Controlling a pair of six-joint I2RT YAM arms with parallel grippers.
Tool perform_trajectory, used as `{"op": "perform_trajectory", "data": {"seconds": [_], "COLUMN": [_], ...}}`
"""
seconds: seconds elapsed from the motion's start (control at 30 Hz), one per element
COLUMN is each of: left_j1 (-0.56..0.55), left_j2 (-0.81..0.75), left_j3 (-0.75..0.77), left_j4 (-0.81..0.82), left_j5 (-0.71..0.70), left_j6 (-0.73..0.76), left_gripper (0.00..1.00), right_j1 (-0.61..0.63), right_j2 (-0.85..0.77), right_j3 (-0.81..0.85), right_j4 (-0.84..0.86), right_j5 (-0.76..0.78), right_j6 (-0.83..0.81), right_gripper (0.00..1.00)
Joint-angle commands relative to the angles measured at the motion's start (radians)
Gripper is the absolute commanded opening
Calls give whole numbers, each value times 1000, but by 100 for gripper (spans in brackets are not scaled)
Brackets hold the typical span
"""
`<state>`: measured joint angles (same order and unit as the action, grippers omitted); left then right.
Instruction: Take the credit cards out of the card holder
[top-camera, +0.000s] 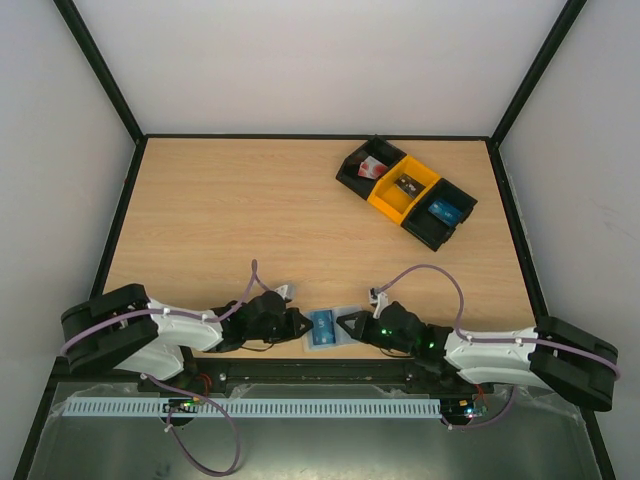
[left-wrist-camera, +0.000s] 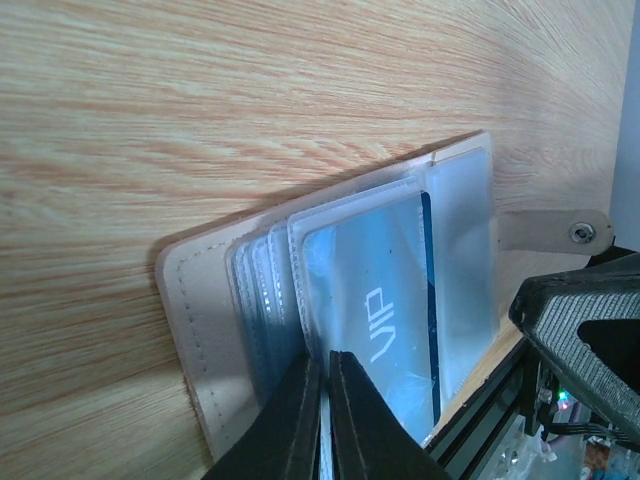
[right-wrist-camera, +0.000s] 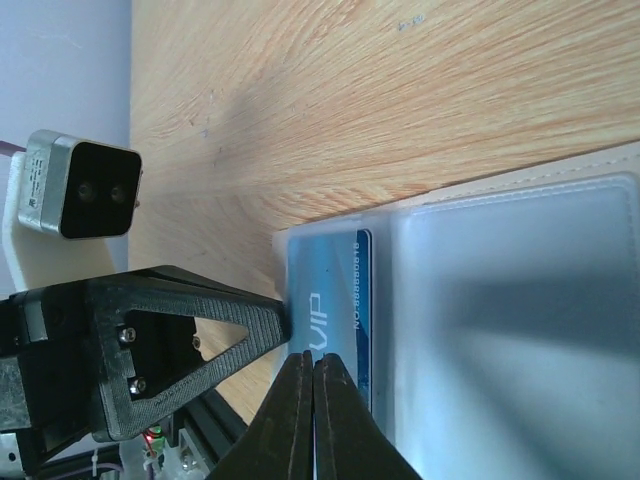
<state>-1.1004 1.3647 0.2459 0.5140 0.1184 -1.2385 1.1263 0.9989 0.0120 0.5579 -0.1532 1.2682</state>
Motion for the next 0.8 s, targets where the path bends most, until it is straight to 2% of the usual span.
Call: {"op": "perform_trajectory", "data": {"seconds": [0.0, 0.17, 0.4, 0.67, 0.77], "left_j1": [-6, -6, -7, -7, -8], "left_j2": [-2, -47, -81, -55, -24], "left_j3": [-8, 30, 52, 40, 40], "left_j4": [-65, -90, -131, -86, -56], "left_j5": [-1, 2, -21, -21, -2], "left_j6": [1, 2, 2, 0, 0], "left_gripper": [12, 25, 34, 34, 28], "right_j1": [7, 7, 6, 6, 6], "right_j2": [-8, 45, 126, 173, 186], "right_j3": [5, 8, 11, 20, 20], "right_j4": [-48, -15, 73, 110, 121], "right_j5": [19, 2, -32, -45, -45], "right_j6": [0, 10, 16, 16, 16], "right_gripper": [4, 11, 14, 13, 13]}}
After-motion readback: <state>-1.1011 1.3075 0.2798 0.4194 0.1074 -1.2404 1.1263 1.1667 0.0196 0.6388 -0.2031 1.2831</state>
